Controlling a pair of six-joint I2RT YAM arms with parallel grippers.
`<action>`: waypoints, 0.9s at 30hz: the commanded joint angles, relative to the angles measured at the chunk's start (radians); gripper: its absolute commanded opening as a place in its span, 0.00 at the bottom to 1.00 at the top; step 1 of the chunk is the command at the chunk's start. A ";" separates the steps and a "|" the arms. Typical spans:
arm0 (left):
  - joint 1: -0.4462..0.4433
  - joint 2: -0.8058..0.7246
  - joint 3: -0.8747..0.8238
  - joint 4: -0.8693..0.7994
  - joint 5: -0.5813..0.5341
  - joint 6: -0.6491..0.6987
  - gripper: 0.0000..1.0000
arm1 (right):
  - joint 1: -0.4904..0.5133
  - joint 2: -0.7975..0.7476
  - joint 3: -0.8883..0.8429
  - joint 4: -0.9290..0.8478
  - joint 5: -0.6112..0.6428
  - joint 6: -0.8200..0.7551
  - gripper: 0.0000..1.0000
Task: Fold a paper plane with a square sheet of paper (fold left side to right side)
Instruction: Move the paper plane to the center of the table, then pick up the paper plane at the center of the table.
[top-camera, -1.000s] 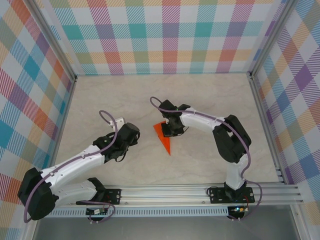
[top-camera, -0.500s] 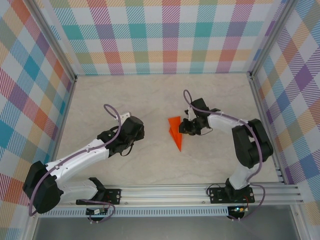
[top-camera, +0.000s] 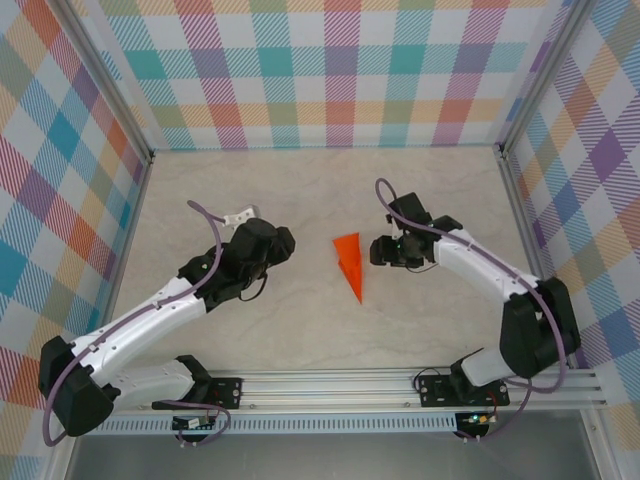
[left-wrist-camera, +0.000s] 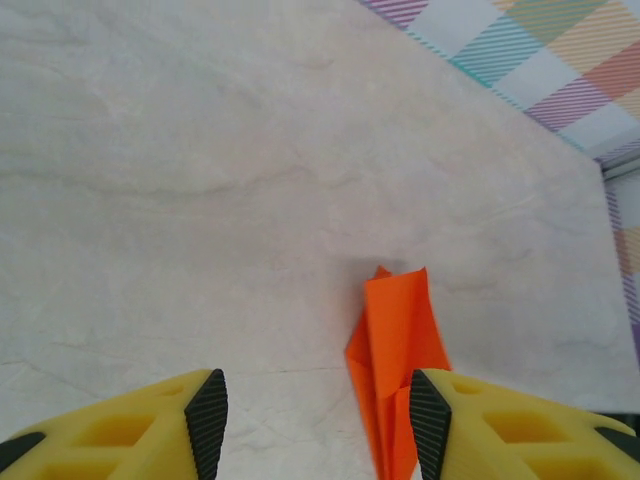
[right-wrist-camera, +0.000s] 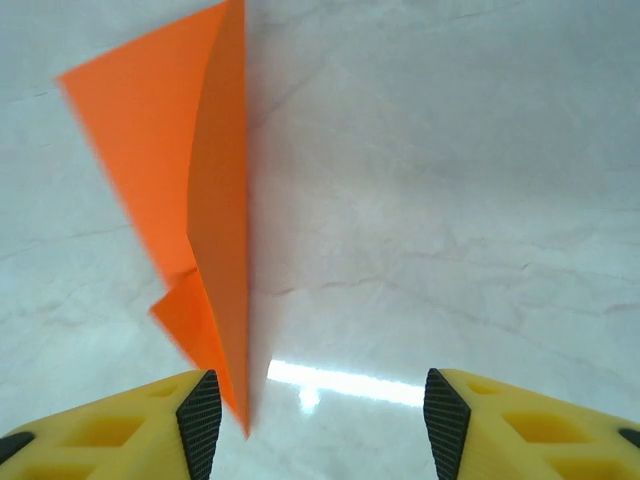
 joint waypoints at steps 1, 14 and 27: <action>0.009 -0.012 -0.055 0.063 -0.006 -0.011 0.57 | 0.151 -0.066 0.028 -0.124 0.135 0.086 0.56; 0.008 -0.086 -0.239 -0.028 -0.228 -0.155 1.00 | 0.397 0.282 0.288 -0.219 0.311 0.181 0.55; 0.011 -0.167 -0.275 -0.024 -0.305 -0.160 1.00 | 0.397 0.549 0.494 -0.326 0.455 0.105 0.61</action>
